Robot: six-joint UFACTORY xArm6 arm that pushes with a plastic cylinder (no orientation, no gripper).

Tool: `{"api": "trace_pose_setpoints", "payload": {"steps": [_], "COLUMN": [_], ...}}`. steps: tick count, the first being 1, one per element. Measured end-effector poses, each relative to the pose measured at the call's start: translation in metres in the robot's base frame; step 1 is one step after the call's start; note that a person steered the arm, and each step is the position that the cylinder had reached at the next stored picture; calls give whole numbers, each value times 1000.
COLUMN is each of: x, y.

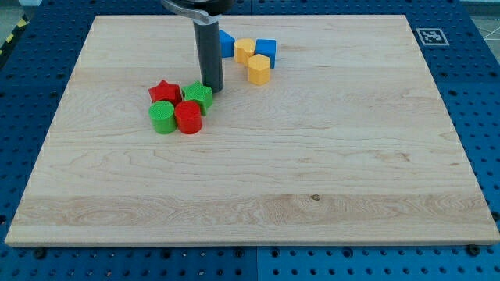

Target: Slide the blue triangle to the yellow hexagon

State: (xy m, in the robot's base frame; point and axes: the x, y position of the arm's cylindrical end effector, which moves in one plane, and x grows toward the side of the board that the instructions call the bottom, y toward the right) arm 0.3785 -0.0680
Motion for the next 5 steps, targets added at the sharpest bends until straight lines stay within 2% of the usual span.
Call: {"api": "trace_pose_setpoints", "payload": {"steps": [3,5], "x": [14,-14], "y": [-15,4]}}
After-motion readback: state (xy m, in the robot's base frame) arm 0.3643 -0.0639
